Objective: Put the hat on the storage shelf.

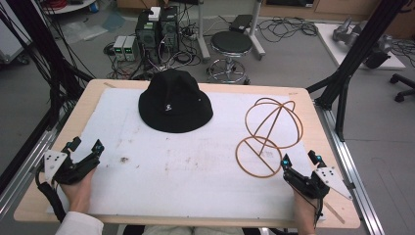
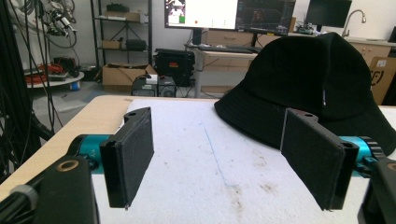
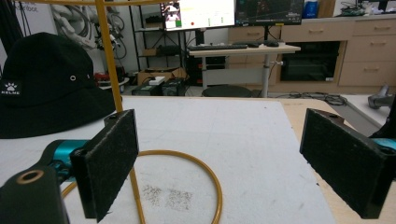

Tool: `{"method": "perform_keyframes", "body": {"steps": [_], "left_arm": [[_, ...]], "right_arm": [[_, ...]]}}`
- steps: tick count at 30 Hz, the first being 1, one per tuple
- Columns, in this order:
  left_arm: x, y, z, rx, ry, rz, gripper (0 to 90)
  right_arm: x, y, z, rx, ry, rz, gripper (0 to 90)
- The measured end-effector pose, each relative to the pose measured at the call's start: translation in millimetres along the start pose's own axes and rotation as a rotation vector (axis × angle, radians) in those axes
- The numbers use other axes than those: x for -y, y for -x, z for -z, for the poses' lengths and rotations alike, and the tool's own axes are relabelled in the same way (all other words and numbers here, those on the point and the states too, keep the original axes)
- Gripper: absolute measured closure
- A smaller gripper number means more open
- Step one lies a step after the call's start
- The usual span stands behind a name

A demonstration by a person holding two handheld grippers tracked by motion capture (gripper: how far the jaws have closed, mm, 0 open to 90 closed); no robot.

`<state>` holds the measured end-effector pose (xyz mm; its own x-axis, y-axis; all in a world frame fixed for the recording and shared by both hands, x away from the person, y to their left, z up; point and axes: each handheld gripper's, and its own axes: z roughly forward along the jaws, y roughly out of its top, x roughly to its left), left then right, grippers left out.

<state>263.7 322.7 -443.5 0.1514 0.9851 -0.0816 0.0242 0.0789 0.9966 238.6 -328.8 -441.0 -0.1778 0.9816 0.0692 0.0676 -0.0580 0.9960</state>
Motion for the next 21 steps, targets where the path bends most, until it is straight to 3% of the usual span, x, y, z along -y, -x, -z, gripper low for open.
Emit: {"method": "perform_keyframes", "body": {"steps": [12, 17, 21], "left_arm": [[0.3, -2.1, 0.9, -0.001, -0.005, 0.012, 25.8], [0.7, -3.6, 0.8, 0.028, -0.004, 0.044, 25.6], [-1.1, -2.3, 1.4, 0.033, -0.001, 0.031, 25.3]], "right_arm": [[0.0, -0.9, -0.9, -0.004, -0.005, -0.003, 10.8], [0.0, -0.8, -0.9, -0.005, -0.005, -0.005, 10.8], [-0.2, -0.8, -0.7, -0.008, -0.003, -0.003, 10.8]]}}
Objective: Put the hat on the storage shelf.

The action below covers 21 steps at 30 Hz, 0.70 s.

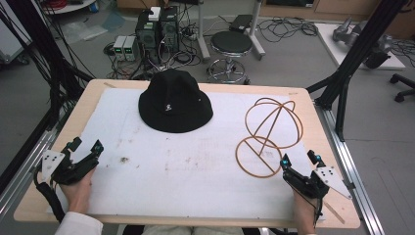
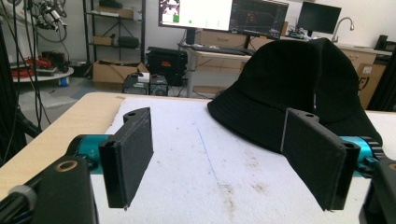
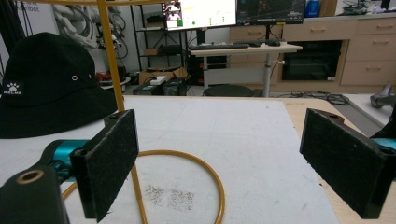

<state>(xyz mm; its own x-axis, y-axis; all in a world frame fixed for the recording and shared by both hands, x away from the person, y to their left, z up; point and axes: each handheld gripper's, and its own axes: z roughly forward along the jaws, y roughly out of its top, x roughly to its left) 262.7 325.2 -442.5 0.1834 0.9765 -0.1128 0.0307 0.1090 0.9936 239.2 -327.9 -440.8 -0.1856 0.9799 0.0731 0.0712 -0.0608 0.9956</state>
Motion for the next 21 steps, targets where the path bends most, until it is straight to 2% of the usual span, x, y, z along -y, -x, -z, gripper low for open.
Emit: {"method": "perform_keyframes", "body": {"steps": [2, 4, 9, 13, 16, 19, 21], "left_arm": [[-1.6, 0.4, -0.4, -0.003, 0.0, 0.001, 25.3], [-5.5, 0.1, -0.7, 0.008, 0.001, 0.019, 25.3], [-20.6, 3.3, -1.5, 0.018, 0.008, 0.01, 25.7], [-32.0, 7.0, -2.6, 0.018, -0.005, 0.019, 25.9], [-40.5, 9.3, -4.7, 0.018, -0.025, -0.014, 25.5], [-44.5, 8.5, -7.3, 0.019, -0.03, -0.005, 25.5], [-47.6, 8.3, -12.1, 0.042, -0.046, 0.007, 25.4]], "right_arm": [[0.0, -0.2, 0.0, 0.0, -0.001, -0.002, 10.8], [0.1, -0.2, -0.2, -0.001, -0.001, -0.003, 10.8], [0.1, -0.6, -1.1, 0.0, -0.003, 0.005, 10.8], [-0.1, -1.4, -0.5, 0.003, -0.002, -0.003, 10.8], [-0.5, -2.8, 0.4, 0.0, 0.0, 0.0, 10.8], [-0.4, -3.8, -0.7, -0.002, 0.0, 0.002, 10.8], [-0.4, -5.0, -1.1, -0.005, -0.003, -0.002, 10.8]]}}
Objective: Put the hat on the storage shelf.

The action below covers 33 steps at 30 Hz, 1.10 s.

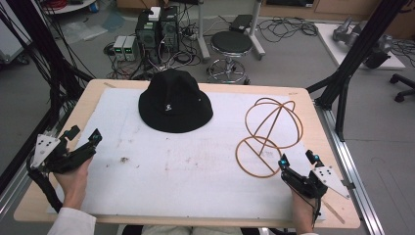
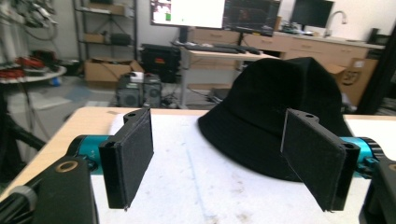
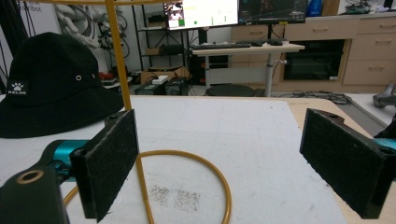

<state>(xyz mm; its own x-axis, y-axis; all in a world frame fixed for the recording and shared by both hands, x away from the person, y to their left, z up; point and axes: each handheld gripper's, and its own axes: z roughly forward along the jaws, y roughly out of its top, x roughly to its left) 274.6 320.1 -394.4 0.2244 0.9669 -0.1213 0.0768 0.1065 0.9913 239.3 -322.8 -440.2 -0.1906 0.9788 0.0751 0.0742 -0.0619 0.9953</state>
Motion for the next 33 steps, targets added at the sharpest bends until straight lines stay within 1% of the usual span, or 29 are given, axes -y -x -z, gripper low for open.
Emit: {"method": "perform_keyframes", "body": {"steps": [2, 3, 4, 6, 8, 9, 10, 11, 14, 15, 18, 20, 21, 24, 25, 26, 29, 31, 33], "left_arm": [[-2.8, 1.5, -6.3, 0.017, -0.031, -0.01, 25.4], [-5.9, 3.8, -12.7, 0.028, -0.053, -0.021, 25.4], [-5.9, 3.8, -12.7, 0.028, -0.053, -0.021, 25.4], [-10.2, 6.4, -19.5, 0.045, -0.063, -0.011, 25.4], [-16.2, 9.4, -25.5, 0.053, -0.074, -0.014, 25.4], [-22.9, 13.1, -31.2, 0.055, -0.072, -0.017, 25.4], [-22.9, 13.1, -31.2, 0.055, -0.072, -0.017, 25.4], [-26.5, 14.2, -33.6, 0.055, -0.072, -0.017, 25.4], [-36.6, 17.0, -41.5, 0.065, -0.066, 0.003, 25.3], [-39.7, 18.5, -44.4, 0.067, -0.067, 0.003, 25.4], [-46.7, 23.9, -54.0, 0.074, -0.073, -0.015, 25.2], [-49.0, 27.3, -62.8, 0.085, -0.088, -0.023, 23.3], [-49.5, 29.1, -67.6, 0.09, -0.104, -0.031, 22.5], [-50.2, 36.0, -79.6, 0.098, -0.126, -0.064, 22.1], [-50.3, 40.1, -86.9, 0.107, -0.133, -0.064, 22.1], [-50.3, 40.1, -86.9, 0.107, -0.133, -0.064, 22.1], [-50.7, 45.7, -97.5, 0.12, -0.149, -0.066, 22.3], [-51.2, 49.9, -103.8, 0.125, -0.154, -0.06, 22.7], [-51.7, 54.7, -111.4, 0.128, -0.161, -0.066, 23.0]], "right_arm": [[-0.1, -0.5, -0.9, -0.004, 0.002, 0.007, 10.8], [0.0, -1.1, -0.8, -0.005, -0.003, 0.004, 10.8], [-0.1, -1.3, -1.0, -0.004, -0.002, 0.004, 10.8], [0.0, -1.3, -1.1, -0.006, -0.002, 0.0, 10.8], [0.1, -1.2, -1.1, -0.005, -0.003, 0.0, 10.8], [0.2, -0.6, -1.2, -0.006, 0.0, 0.0, 10.8], [0.2, -0.3, -1.1, -0.005, 0.0, 0.0, 10.8], [0.3, -0.2, -1.2, -0.007, 0.0, 0.0, 10.8], [0.3, -0.4, -1.2, -0.007, 0.001, -0.004, 10.8], [0.4, -0.6, -1.2, -0.008, 0.0, -0.005, 10.8], [0.0, -1.2, -0.7, -0.011, -0.001, 0.0, 10.8], [0.0, -1.3, -0.4, -0.01, -0.001, -0.003, 10.8], [0.0, -1.4, -0.4, -0.01, -0.001, -0.005, 10.8], [0.1, -0.5, -0.6, -0.01, 0.001, -0.002, 10.8], [0.2, -0.3, -0.8, -0.009, 0.0, -0.003, 10.8], [0.2, -0.3, -0.8, -0.009, 0.0, -0.003, 10.8], [0.1, 0.2, -0.7, -0.009, 0.001, -0.006, 10.8], [0.0, 0.3, -0.3, -0.01, 0.002, -0.011, 10.8], [0.0, 0.8, 0.0, -0.01, 0.004, -0.013, 10.8]]}}
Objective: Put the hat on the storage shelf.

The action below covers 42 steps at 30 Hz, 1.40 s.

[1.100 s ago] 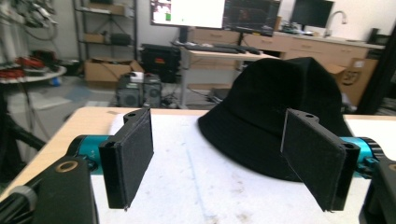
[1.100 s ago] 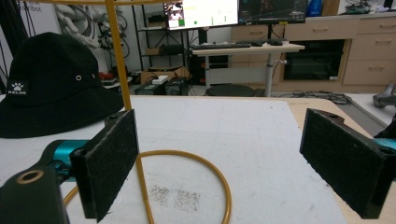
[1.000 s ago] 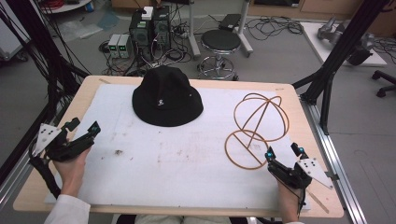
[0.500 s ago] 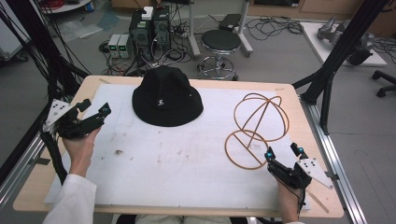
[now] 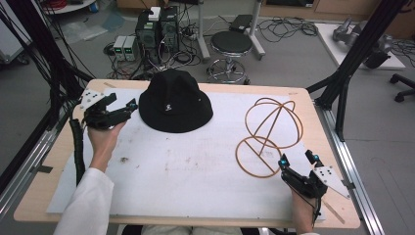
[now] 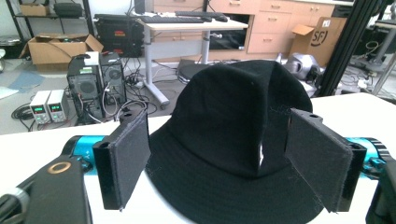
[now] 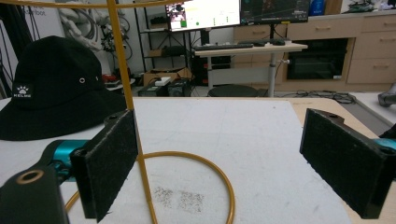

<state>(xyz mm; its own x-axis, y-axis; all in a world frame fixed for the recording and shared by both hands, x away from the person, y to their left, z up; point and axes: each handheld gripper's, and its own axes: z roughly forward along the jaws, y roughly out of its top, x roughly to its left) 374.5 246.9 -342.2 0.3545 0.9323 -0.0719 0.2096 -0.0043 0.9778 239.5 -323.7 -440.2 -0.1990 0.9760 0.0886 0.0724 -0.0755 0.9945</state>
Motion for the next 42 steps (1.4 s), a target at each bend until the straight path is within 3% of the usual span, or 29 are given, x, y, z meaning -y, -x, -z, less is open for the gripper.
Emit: {"method": "perform_keyframes", "body": {"steps": [5, 13, 16, 19, 26, 32, 36, 42], "left_arm": [[-6.1, 3.4, -16.3, 0.027, -0.022, 0.025, 21.7], [-10.9, 5.6, -34.1, 0.021, -0.033, 0.039, 21.5], [-11.6, 6.9, -42.1, 0.028, -0.049, 0.024, 20.5], [-8.8, 8.2, -55.8, 0.049, -0.073, 0.052, 18.8], [-6.5, 15.1, -78.1, 0.054, -0.118, 0.03, 18.0], [-3.3, 23.6, -88.7, 0.03, -0.081, 0.022, 21.0], [3.3, 21.3, -98.1, 0.024, -0.106, 0.059, 20.9], [12.2, 23.8, -110.0, 0.039, -0.144, 0.066, 19.6]], "right_arm": [[-0.2, -0.3, 0.3, -0.003, 0.0, 0.004, 10.8], [-0.1, 0.5, -0.4, -0.005, -0.001, 0.006, 10.8], [-0.1, 0.3, -0.5, -0.008, -0.002, 0.005, 10.8], [-0.4, -0.2, -0.8, -0.012, -0.006, 0.013, 10.8], [-0.8, 0.1, -0.8, -0.015, -0.005, 0.01, 10.8], [-1.2, 1.4, -2.3, -0.015, -0.004, 0.008, 10.8], [-1.3, 1.0, -3.5, -0.017, -0.005, 0.003, 10.8], [-1.9, -0.8, -4.5, -0.027, -0.005, 0.015, 10.8]]}}
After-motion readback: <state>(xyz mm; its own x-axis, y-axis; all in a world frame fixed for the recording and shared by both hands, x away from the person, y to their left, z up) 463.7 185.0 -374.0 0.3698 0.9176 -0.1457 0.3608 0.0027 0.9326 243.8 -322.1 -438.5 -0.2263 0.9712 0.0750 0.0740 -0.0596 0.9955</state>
